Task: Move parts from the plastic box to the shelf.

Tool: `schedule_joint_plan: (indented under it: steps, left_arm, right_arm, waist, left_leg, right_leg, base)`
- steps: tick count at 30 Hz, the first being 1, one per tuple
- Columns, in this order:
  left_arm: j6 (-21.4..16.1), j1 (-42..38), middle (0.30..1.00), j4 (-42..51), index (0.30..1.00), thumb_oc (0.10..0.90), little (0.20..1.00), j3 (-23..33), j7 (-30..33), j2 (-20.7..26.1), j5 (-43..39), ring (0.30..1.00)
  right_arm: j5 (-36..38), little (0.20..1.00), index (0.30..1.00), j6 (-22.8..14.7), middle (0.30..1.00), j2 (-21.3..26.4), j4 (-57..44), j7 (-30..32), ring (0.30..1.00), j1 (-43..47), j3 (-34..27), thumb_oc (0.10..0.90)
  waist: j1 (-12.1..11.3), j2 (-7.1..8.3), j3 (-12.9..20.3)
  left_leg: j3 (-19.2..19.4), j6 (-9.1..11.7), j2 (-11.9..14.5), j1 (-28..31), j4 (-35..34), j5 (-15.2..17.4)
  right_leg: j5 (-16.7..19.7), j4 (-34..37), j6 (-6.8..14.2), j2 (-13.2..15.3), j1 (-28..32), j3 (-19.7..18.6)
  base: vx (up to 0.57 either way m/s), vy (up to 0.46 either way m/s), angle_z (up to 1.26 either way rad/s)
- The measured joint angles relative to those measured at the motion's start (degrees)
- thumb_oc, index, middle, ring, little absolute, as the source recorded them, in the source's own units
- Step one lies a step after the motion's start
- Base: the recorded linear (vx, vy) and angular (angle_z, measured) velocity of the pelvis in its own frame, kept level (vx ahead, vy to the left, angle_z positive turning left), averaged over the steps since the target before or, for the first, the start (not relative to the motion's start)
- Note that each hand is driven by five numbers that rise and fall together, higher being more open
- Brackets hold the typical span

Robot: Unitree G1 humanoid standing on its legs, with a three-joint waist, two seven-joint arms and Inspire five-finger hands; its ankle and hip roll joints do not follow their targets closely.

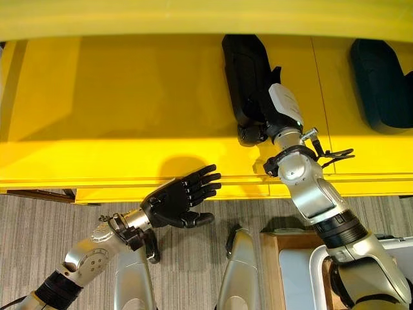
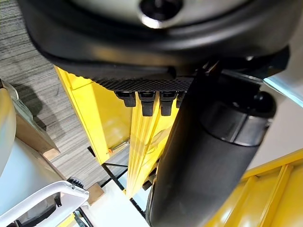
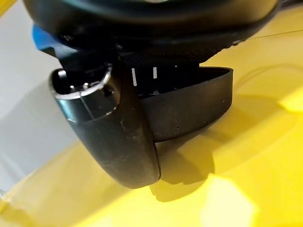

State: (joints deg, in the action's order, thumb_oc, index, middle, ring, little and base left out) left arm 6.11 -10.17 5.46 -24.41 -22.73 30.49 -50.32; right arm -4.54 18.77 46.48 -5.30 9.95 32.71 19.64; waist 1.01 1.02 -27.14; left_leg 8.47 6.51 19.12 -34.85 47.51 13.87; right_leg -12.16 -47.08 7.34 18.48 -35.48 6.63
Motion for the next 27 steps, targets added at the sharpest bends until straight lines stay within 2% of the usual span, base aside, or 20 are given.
schedule_joint_plan:
  steps: [3, 9, 16, 23, 27]
  left_arm:
    - [0.0, 0.4, 1.000, 0.6, 1.000, 0.900, 1.000, 0.1, 0.8, 0.1, 0.0, 1.000]
    - [0.0, 0.4, 1.000, 0.9, 1.000, 0.900, 1.000, 0.0, 1.3, 0.1, 0.1, 1.000]
    - [0.5, 0.3, 1.000, 1.3, 1.000, 0.900, 1.000, 0.1, 2.1, 0.1, 0.1, 1.000]
    - [2.3, -1.7, 1.000, 1.2, 1.000, 0.900, 1.000, -0.1, 2.0, 0.0, 0.0, 1.000]
    - [2.7, -2.0, 1.000, 1.3, 1.000, 0.900, 1.000, -0.1, 2.0, -0.1, 0.0, 1.000]
  right_arm:
    - [-2.2, 0.300, 0.300, -0.3, 0.300, 0.0, -1.6, -0.1, 0.300, -2.1, -0.1, 0.400]
    - [-2.2, 0.300, 0.300, -1.4, 0.300, 0.0, -1.2, 1.0, 0.300, -2.6, -0.2, 0.400]
    - [-2.1, 0.300, 0.300, -1.0, 0.300, -1.3, 5.2, 3.1, 0.300, 2.1, -0.2, 0.400]
    - [-2.2, 0.300, 0.300, 0.2, 0.300, -4.1, 14.3, 4.1, 0.300, 11.3, 2.2, 0.400]
    - [-4.0, 0.300, 0.300, 1.0, 0.300, -4.1, 14.3, 3.3, 0.300, 11.3, 2.4, 0.400]
  waist:
    - [0.7, 0.01, -0.1]
    - [0.5, 0.03, -0.1]
    - [0.2, -0.08, -0.2]
    - [-0.7, -0.92, -0.6]
    - [-1.2, -1.06, -0.7]
  left_leg:
    - [0.3, 0.0, 0.7, 0.0, 0.0, 0.0]
    - [0.5, 0.2, 0.8, 0.5, -1.1, -0.5]
    - [0.6, 0.5, 0.8, 0.7, -1.7, -1.0]
    - [0.8, 0.4, 0.7, 1.1, -1.7, -1.1]
    - [0.8, 0.4, 0.6, 1.1, -1.7, -1.1]
  right_leg:
    - [0.1, 0.5, -0.2, -0.6, 0.0, 0.0]
    - [0.2, 0.8, -0.3, -0.8, 0.0, 0.1]
    - [0.3, 0.8, -0.4, -0.8, -0.1, 0.1]
    - [0.4, 0.8, -0.6, -0.6, 0.0, 0.1]
    - [0.5, 0.7, -0.6, -0.4, 0.0, 0.1]
  base:
    - [0.01, 0.007, -0.09]
    - [0.00, -0.006, -0.02]
    - [-0.01, -0.009, 0.00]
    - [0.00, 0.006, 0.00]
    - [0.00, 0.009, 0.00]
